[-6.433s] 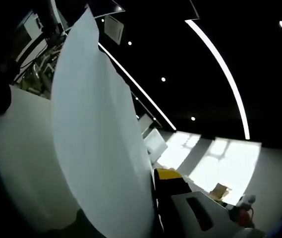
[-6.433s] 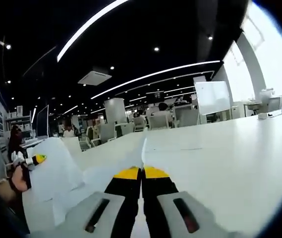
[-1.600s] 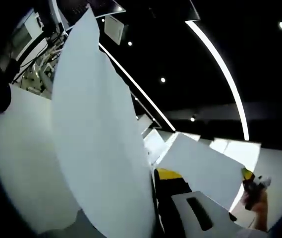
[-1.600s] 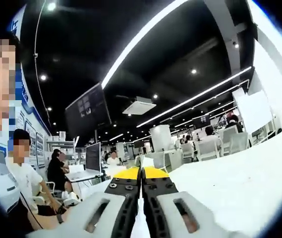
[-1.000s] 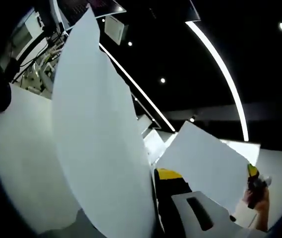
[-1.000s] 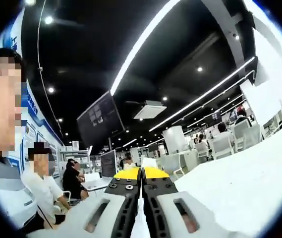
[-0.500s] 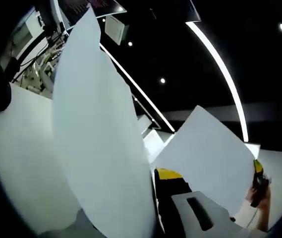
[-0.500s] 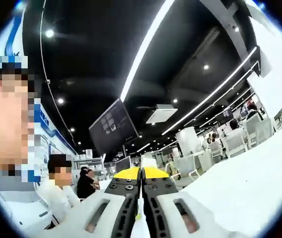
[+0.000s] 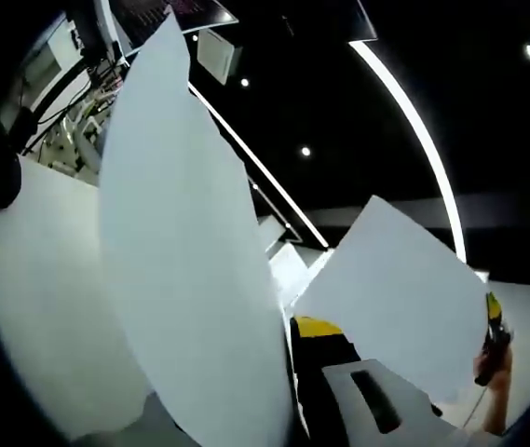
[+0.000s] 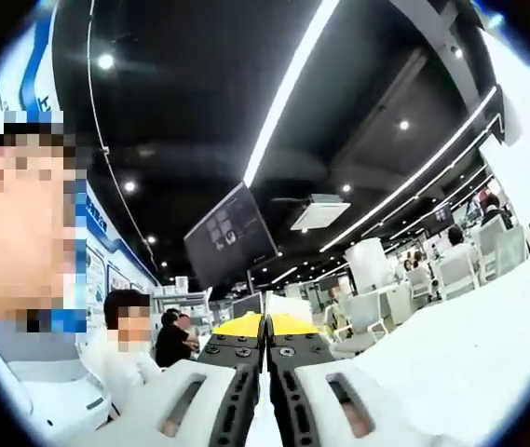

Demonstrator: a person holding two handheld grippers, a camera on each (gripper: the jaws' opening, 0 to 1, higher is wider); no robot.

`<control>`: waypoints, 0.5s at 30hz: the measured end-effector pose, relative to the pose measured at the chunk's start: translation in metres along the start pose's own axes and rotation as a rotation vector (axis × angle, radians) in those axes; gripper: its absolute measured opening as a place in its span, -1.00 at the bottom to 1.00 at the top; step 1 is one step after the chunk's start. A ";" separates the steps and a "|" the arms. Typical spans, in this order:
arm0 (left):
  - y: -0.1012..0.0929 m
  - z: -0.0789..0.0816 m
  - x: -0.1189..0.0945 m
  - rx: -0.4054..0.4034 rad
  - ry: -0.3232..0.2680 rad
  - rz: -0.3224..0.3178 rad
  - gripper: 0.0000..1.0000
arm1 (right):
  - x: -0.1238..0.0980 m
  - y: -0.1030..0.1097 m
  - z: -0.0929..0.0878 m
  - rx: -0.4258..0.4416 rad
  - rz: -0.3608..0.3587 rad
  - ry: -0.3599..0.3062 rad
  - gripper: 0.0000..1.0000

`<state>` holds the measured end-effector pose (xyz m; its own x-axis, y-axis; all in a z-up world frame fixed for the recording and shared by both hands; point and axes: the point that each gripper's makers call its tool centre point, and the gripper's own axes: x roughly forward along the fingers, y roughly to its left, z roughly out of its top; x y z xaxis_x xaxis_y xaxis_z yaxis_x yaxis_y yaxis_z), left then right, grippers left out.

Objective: Organize the stack of printing papers by aligning and flattening the scattered papers on the table

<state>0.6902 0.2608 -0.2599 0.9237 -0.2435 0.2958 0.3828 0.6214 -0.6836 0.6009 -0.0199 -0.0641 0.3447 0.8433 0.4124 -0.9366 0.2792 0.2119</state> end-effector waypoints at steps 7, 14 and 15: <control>0.001 0.001 0.000 -0.001 -0.001 -0.001 -0.84 | 0.001 0.003 -0.002 0.005 0.024 -0.006 -1.00; -0.001 0.001 -0.001 -0.004 -0.002 -0.003 -0.84 | 0.002 0.015 -0.002 0.022 0.074 -0.013 -1.00; -0.001 0.001 -0.001 -0.005 -0.003 -0.003 -0.84 | 0.003 0.017 -0.002 0.018 0.082 -0.012 -1.00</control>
<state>0.6893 0.2612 -0.2592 0.9223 -0.2434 0.3001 0.3860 0.6170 -0.6859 0.5862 -0.0123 -0.0611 0.2679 0.8575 0.4393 -0.9603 0.2010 0.1933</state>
